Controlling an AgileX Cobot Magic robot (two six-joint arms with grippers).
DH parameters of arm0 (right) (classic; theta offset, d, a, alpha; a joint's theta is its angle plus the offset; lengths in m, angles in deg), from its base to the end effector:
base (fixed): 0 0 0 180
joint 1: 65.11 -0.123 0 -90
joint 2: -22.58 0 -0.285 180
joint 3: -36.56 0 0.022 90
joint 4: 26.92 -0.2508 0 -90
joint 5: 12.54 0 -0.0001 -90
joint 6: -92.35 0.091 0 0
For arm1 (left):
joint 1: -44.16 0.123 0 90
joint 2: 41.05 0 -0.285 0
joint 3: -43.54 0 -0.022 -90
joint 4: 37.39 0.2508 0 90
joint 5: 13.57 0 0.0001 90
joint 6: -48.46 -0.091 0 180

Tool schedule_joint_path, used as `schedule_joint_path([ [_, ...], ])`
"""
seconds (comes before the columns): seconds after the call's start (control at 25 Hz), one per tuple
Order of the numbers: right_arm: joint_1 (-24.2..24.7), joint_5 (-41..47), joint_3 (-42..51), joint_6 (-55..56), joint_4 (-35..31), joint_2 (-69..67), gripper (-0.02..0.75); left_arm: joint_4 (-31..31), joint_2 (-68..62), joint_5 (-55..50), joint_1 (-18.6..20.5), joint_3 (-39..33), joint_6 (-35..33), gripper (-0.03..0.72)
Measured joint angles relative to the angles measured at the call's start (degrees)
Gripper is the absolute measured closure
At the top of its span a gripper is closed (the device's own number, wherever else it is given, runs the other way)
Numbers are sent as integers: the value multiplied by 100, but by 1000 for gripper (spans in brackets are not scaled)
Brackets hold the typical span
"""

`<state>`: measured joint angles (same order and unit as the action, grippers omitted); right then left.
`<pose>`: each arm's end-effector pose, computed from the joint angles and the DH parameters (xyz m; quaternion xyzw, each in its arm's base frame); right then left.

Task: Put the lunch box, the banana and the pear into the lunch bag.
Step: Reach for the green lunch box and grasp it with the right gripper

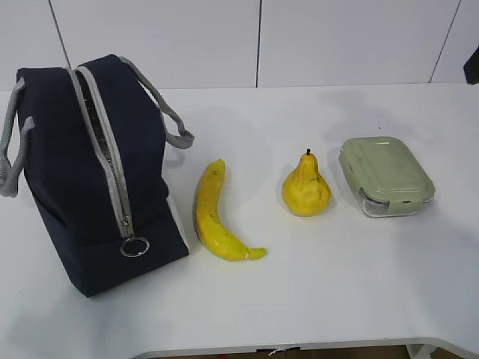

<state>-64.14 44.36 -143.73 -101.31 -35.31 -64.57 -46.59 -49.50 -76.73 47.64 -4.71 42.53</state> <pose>0.2889 0.0062 0.3707 -0.0860 0.9441 0.0306 0.3166 -0.0053 -0.0133 0.2764 0.0230 0.8623 -0.0388 0.5043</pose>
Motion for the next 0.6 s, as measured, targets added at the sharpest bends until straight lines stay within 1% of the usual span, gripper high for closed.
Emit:
schedule_joint_path([
  [0.2,5,0,-10,-199,-110,-465,184,0,0,0,0,11,0,446],
  [0.4,41,-239,-10,-401,-196,-675,184,14,-53,123,0,555,0,446],
  [0.44,91,-297,-10,-472,-295,-706,184,72,-101,123,0,706,0,446],
  [0.52,267,-355,-21,-744,-749,-776,184,148,-352,123,0,978,0,446],
  [0.6,610,-364,-21,-1056,-1293,-857,184,186,-699,123,0,1255,0,446],
])
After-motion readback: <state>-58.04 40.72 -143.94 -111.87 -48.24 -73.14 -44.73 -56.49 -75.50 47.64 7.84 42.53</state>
